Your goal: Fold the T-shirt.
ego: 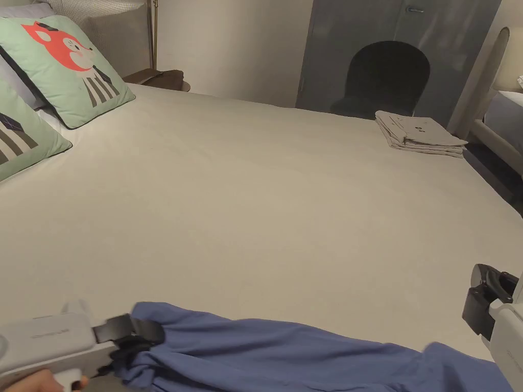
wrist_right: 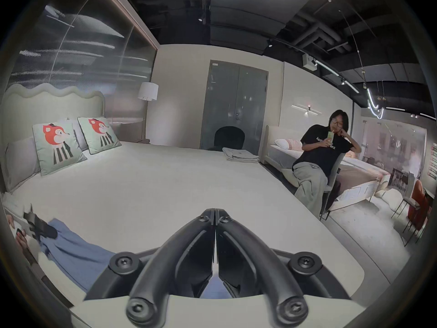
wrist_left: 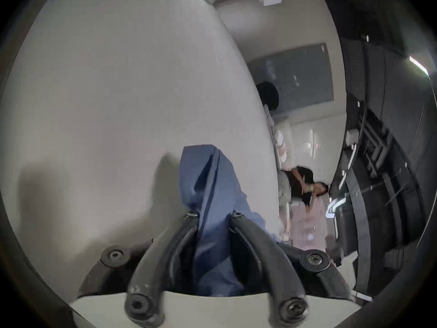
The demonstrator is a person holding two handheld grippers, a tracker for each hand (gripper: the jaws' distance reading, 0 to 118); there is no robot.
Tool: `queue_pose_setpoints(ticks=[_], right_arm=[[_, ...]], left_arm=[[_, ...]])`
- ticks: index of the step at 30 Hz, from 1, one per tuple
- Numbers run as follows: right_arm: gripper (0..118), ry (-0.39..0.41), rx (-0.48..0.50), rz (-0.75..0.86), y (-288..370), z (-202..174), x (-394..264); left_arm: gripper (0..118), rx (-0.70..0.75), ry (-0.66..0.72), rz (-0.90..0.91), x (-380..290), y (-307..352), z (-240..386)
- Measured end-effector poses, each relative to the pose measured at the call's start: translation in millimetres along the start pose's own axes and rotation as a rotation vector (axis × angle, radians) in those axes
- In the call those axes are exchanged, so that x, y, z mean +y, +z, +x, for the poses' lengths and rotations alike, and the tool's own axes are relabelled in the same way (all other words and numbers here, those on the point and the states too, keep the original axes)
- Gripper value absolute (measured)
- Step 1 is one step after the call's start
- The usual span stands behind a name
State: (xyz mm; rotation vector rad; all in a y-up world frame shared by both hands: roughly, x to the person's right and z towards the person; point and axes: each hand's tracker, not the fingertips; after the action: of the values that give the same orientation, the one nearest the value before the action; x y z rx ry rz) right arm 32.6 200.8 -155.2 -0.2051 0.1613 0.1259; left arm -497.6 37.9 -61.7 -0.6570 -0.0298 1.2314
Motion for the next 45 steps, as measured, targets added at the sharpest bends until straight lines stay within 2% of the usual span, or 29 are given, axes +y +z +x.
queue_pose_setpoints(ticks=[2,6,10,17,20,25,28,29,31,32,33,34,35,37,40,41,44,45], right_arm=[[1,-0.007,0.003,-0.005,-0.9,-0.3,-1.6],[1,-0.022,0.037,-0.028,-7.5,-7.0,-7.7],[1,-0.047,0.081,-0.049,-11.0,-13.7,-12.4],[1,-0.063,0.102,-0.028,-3.1,0.9,-18.8],[1,-0.086,0.082,-0.025,1.2,21.4,-23.3],[1,-0.13,0.036,-0.026,15.2,47.6,-28.3],[1,-0.151,0.016,-0.025,18.3,63.1,-30.8],[1,-0.155,0.009,-0.024,19.4,66.8,-31.9],[1,-0.167,0.002,-0.024,21.4,73.0,-34.1],[1,-0.173,-0.001,-0.027,22.0,75.1,-34.7],[1,-0.18,-0.003,-0.03,21.5,76.9,-36.0],[1,-0.188,-0.003,-0.034,20.8,78.2,-37.3],[1,-0.197,-0.003,-0.037,20.3,79.1,-39.0],[1,-0.21,0.002,-0.042,20.5,78.9,-39.4],[1,-0.235,0.016,-0.049,17.8,80.0,-45.5],[1,-0.238,0.017,-0.051,17.7,79.3,-46.6],[1,-0.241,0.032,-0.059,17.5,78.2,-49.1],[1,-0.242,0.035,-0.062,17.9,78.1,-49.7]], left_arm=[[7,0.007,0.026,0.094,17.5,31.2,-11.1],[7,0.156,-0.059,0.173,18.7,73.5,5.8],[7,0.07,-0.148,0.13,15.5,73.9,34.8],[7,0.021,-0.37,-0.053,-31.5,-10.6,124.1],[7,0.085,-0.437,-0.113,-65.9,-60.1,144.5],[8,0.205,-0.474,-0.2,-114.6,-127.5,147.8],[13,0.305,-0.502,-0.206,-132.7,-149.2,144.0],[15,0.294,-0.511,-0.2,-136.4,-149.7,144.5],[43,0.188,-0.486,-0.196,-137.4,-137.9,150.0],[62,0.147,-0.466,-0.216,-136.0,-132.8,154.8],[90,0.12,-0.459,-0.221,-134.5,-127.1,159.6],[107,0.092,-0.469,-0.199,-132.8,-119.9,164.3],[111,0.042,-0.478,-0.143,-123.7,-108.2,166.5],[110,0.036,-0.52,0.001,-118.4,-91.1,171.4],[108,0.179,-0.596,0.175,-120.8,-80.0,170.1],[96,0.244,-0.654,0.208,-124.9,-81.6,167.6],[9,0.497,-0.883,0.256,-144.8,-103.1,162.6],[8,0.534,-0.95,0.243,-155.2,-111.8,157.9]])
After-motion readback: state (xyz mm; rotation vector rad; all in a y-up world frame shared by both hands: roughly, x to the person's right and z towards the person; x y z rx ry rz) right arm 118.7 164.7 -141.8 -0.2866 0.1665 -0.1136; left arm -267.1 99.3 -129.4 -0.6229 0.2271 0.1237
